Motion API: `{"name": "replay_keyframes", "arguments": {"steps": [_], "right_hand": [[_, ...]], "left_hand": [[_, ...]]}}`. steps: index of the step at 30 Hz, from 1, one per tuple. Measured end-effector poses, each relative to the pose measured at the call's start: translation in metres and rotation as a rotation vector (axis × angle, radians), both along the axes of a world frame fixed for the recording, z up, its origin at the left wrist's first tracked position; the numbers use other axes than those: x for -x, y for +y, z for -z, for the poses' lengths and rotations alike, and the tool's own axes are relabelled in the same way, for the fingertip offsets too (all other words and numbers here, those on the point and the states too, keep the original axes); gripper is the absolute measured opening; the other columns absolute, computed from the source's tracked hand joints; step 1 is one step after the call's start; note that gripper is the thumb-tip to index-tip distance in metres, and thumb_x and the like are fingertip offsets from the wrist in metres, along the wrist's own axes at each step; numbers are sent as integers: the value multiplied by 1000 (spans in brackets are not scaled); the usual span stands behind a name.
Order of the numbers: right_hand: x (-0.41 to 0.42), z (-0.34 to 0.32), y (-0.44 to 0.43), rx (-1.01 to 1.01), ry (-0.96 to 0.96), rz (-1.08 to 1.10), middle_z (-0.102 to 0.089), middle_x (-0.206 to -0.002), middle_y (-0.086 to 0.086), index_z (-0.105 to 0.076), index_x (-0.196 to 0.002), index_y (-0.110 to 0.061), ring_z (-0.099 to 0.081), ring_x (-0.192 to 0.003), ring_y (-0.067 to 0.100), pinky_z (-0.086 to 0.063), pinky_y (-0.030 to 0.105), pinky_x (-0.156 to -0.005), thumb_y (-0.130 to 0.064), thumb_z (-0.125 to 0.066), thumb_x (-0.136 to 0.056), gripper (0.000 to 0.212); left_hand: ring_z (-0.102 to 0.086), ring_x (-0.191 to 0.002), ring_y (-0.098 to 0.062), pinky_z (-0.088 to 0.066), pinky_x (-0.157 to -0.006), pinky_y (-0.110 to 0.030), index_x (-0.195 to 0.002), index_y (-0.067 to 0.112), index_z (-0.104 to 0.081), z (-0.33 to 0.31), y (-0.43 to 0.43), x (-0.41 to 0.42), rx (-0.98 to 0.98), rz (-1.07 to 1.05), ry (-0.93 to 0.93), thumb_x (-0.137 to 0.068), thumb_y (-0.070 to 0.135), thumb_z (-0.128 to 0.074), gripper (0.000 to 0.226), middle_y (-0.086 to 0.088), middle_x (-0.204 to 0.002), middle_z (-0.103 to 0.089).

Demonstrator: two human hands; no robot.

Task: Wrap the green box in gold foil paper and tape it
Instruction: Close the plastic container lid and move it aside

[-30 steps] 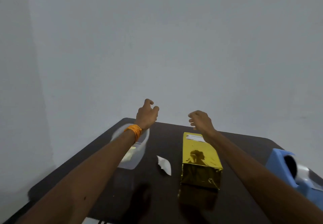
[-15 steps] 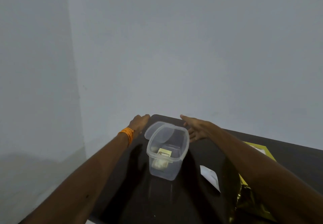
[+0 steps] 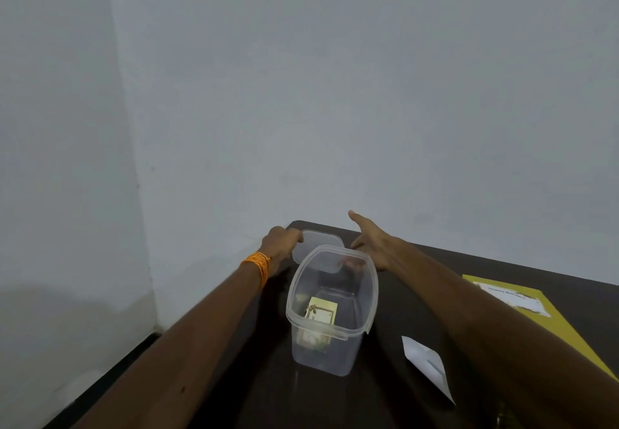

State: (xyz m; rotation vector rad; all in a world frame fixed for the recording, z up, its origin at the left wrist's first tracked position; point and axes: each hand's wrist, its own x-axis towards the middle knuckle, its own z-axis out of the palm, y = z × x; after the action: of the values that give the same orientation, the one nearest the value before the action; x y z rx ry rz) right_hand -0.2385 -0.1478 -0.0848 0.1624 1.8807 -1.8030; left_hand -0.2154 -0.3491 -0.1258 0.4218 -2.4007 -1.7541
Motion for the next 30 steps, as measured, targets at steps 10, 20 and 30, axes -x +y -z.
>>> {"name": "replay_keyframes", "arguments": {"steps": [10,20,30], "right_hand": [[-25,-41,23,266,97,165,-54,-124,20,-48,-132,1,-60,-108,35,-56,41,-79,-63,-51,-92,76],[-98,-45,34,112,397,310,-62,-93,20,-66,-78,7,-56,-77,26,-46,28,-62,14,-71,-73,11],[-156,-2,25,-329,686,337,-66,-75,16,-69,-83,11,-56,-68,17,-47,31,-59,-3,-78,-69,22]], "left_hand": [[-60,-82,-29,-53,-74,-36,-85,3,-60,-59,30,-36,-169,13,183,-88,7,-56,6,-15,-89,-58],[-62,-86,-29,-53,-74,-33,-102,-9,-67,-77,41,-94,-408,-37,249,-80,7,-72,28,-19,-100,-65],[-66,-89,-20,-52,-72,-25,-90,15,-78,-44,38,-152,60,-52,299,-77,2,-69,21,-4,-96,-73]]}}
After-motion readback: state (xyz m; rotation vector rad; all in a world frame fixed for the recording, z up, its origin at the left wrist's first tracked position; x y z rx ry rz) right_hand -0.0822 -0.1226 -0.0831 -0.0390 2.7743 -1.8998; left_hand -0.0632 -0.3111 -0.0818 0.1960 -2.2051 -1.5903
